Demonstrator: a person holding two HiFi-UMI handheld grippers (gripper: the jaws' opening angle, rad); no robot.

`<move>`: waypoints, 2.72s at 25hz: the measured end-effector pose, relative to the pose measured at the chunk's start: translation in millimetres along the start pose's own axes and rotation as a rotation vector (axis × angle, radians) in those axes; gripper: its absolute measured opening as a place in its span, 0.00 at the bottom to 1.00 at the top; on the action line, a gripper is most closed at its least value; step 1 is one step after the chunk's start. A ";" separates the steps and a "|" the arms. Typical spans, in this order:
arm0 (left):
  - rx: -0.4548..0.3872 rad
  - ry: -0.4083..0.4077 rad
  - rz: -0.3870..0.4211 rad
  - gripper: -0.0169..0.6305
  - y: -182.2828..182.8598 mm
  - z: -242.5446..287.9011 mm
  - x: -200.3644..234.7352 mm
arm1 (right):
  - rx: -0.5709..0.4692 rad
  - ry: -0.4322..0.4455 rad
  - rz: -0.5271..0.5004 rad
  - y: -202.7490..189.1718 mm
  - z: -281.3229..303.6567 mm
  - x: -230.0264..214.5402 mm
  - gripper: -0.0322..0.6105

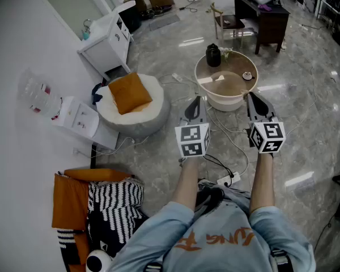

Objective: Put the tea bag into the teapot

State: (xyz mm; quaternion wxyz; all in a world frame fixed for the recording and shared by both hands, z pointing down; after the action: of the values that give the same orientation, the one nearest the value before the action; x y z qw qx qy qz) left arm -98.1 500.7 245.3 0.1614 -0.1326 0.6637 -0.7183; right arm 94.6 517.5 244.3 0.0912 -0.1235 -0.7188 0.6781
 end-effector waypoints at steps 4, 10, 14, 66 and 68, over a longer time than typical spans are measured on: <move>-0.016 -0.009 0.005 0.06 9.8 7.9 -11.1 | -0.032 -0.014 0.029 10.9 0.3 -20.5 0.07; -0.021 0.005 0.003 0.06 14.1 16.3 -12.1 | -0.032 -0.034 0.114 4.7 -0.3 -41.7 0.07; -0.014 0.014 -0.012 0.06 10.2 35.7 -10.8 | -0.029 -0.043 0.127 1.2 4.6 -65.3 0.07; 0.336 -0.096 -0.197 0.06 -129.3 661.9 207.1 | 0.314 -0.060 0.252 -179.4 601.4 -251.6 0.07; 0.373 -0.094 -0.191 0.06 -146.0 676.7 204.4 | 0.340 -0.049 0.265 -202.3 616.4 -261.2 0.07</move>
State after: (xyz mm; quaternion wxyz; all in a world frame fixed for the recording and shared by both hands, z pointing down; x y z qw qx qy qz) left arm -19.0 -189.1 442.7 0.1449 -0.1962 0.4955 -0.8336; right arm 148.6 -158.2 416.2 0.0032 -0.1833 -0.5733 0.7985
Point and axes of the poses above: the fingertips, and each gripper's own axes: z forward along the fingers, x to its left, y out of its top, the point moved 3 cm from there along -z, backward along the fingers
